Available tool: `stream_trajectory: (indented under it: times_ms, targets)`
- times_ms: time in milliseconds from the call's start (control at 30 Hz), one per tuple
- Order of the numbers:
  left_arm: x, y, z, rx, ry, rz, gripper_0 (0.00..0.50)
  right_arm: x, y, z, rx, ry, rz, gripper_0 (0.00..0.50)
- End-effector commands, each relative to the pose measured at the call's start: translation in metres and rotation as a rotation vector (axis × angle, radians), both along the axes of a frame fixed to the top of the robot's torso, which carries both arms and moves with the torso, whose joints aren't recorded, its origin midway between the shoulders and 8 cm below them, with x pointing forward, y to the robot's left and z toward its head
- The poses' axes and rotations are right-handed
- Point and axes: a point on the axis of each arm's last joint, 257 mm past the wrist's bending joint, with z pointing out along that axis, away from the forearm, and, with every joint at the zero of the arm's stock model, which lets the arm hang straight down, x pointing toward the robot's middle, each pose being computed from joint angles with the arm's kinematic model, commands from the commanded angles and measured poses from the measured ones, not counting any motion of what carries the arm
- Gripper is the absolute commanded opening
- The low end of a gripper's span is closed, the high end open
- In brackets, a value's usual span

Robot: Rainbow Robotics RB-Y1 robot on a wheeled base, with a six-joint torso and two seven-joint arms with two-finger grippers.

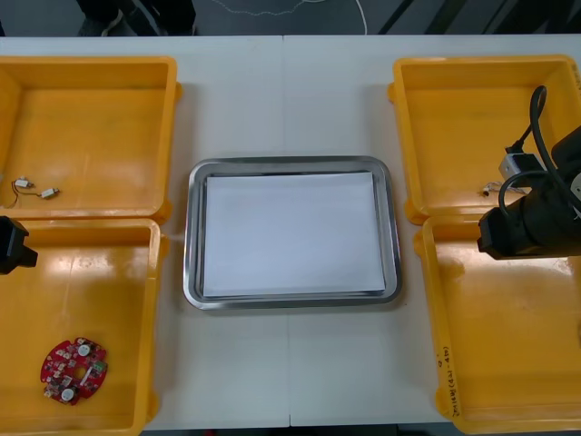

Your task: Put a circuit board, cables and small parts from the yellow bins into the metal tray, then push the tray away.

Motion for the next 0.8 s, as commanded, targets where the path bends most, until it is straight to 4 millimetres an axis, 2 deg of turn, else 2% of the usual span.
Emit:
stream_trajectory:
  times_ms: [33, 800]
  targets:
    - [-0.0063, 0.0224, 0.0084, 0.079, 0.002, -0.055, 0.5, 0.0022, -0.0071, 0.0054, -0.007, -0.02, 0.004, 0.5]
    - [-0.0063, 0.0224, 0.0084, 0.079, 0.002, -0.055, 0.5, 0.0022, -0.0071, 0.0054, -0.007, -0.02, 0.004, 0.5]
